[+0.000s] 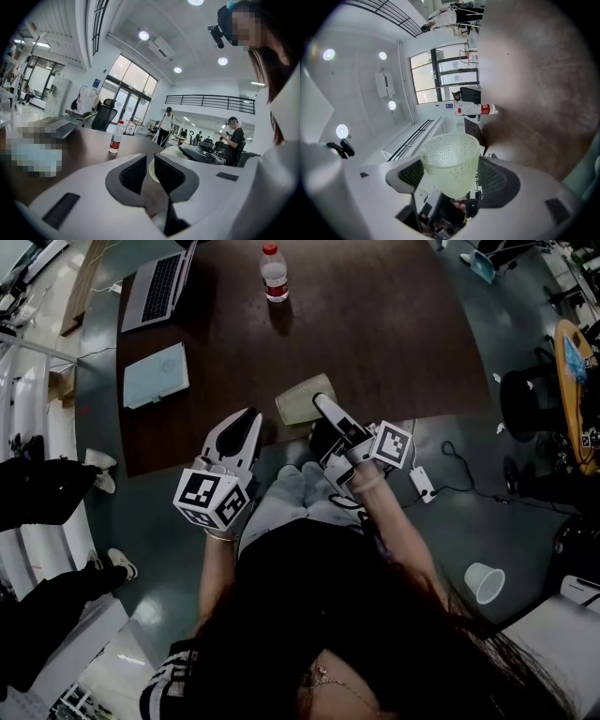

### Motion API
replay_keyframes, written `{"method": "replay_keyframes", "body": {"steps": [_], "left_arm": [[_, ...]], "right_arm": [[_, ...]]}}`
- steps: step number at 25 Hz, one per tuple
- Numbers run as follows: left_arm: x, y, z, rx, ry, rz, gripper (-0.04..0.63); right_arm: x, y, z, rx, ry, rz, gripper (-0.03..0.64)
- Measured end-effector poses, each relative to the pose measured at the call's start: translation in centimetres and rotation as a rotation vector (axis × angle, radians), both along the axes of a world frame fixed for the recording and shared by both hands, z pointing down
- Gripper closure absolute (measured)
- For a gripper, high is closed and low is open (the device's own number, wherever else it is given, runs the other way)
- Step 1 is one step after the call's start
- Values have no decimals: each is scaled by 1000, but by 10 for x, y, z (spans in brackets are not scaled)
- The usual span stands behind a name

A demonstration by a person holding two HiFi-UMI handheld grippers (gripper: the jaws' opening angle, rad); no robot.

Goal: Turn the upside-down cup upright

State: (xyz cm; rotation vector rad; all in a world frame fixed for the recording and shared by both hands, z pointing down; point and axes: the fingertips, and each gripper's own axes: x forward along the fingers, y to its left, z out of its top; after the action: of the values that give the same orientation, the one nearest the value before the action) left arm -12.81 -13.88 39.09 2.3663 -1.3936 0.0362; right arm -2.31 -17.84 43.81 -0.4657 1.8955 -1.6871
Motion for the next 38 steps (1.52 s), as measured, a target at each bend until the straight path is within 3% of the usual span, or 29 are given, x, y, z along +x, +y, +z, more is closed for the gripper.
{"method": "replay_keyframes", "body": {"steps": [16,23,28,38], "left_arm": [[13,-3,7,-30,-16,211,314],[32,-4,12,-62,6,312,235],[41,-9,8,-51,35,332,225],[54,-9,9,-49,6,390,227]], "right_arm": [[-9,-6,-12,34,-56,-46,262],[-14,-2,-17,40,-86,-84,262],[-15,2,-20,36,-110,-105,262],[-17,1,-23,35,-132,-106,262]]}}
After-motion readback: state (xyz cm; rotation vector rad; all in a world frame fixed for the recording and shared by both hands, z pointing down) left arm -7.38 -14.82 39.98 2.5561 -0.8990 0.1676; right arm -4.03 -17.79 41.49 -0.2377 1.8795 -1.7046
